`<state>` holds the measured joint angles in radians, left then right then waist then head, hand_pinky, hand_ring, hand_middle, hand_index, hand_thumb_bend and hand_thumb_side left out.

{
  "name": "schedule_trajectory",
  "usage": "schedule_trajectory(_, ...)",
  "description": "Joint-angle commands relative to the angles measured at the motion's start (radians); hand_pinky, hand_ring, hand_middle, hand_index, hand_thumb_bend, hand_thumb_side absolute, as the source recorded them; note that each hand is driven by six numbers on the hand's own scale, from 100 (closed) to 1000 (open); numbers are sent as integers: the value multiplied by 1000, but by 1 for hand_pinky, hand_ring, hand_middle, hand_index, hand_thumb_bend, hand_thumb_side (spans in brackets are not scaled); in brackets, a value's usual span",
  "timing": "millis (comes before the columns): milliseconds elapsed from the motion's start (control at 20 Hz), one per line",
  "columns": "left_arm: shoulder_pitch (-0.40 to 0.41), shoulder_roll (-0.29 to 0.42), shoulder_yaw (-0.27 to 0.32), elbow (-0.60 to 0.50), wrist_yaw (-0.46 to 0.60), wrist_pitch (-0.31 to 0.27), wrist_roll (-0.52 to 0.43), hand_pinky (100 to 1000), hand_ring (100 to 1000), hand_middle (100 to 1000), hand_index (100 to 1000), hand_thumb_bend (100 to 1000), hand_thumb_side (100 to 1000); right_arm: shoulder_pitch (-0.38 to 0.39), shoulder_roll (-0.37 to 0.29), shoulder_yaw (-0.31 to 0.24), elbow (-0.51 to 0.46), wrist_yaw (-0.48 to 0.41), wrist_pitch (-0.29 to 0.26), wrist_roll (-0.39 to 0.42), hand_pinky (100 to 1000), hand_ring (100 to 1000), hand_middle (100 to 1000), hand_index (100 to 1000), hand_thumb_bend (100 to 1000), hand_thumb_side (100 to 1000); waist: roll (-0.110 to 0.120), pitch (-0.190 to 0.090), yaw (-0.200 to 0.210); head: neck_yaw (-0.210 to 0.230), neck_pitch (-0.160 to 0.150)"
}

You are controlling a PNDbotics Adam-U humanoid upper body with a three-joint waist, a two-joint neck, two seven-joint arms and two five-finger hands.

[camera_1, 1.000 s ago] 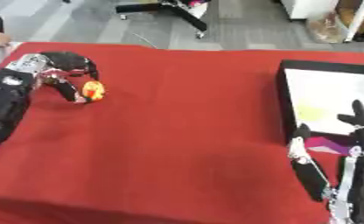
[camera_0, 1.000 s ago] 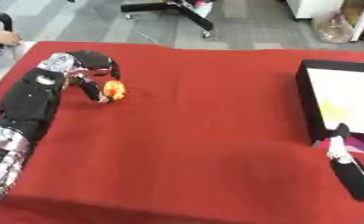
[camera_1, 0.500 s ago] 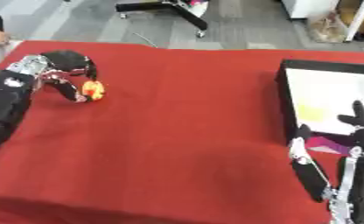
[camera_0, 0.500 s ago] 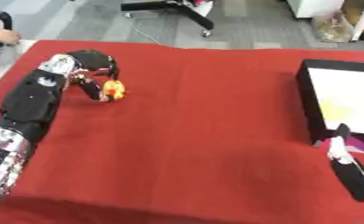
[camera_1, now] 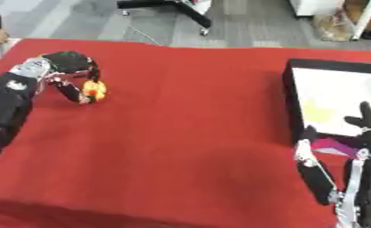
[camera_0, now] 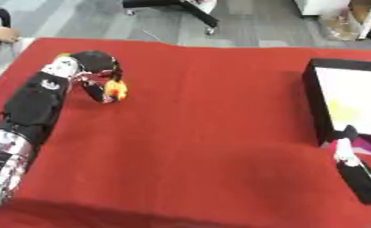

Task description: Pick up the objects with one hand, pass them to the other hand, and then place them into the box on the other side of the table.

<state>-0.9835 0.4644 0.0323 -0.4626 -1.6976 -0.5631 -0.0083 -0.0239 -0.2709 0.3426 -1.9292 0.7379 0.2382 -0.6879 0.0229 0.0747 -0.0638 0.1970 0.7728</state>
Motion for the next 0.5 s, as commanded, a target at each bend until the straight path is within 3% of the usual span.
schedule_trajectory(50,-15,16,9,-6,-3,1,16,707,462,388,513,199,285,-10,-4,-2,-8,-4,0,-5,717,908,703,974,203,486,-1,-8,-1,2,-3)
schedule_trajectory(150,-16,16,11,-10,6,0,36,681,429,341,404,100,259,-9,-4,-2,-8,-4,1,-6,717,908,703,974,199,488,-1,-8,0,3,-3)
schedule_trajectory(350,-18,18,8,-14,13,-3,71,676,424,337,289,100,258,-9,-5,-3,-8,-5,1,-7,717,907,703,974,196,490,-1,-10,0,5,-3)
schedule_trajectory(500,-20,19,13,-23,31,-14,77,674,421,333,259,100,255,-9,-6,-3,-10,-6,1,-7,717,907,703,974,194,490,-1,-12,1,5,-3)
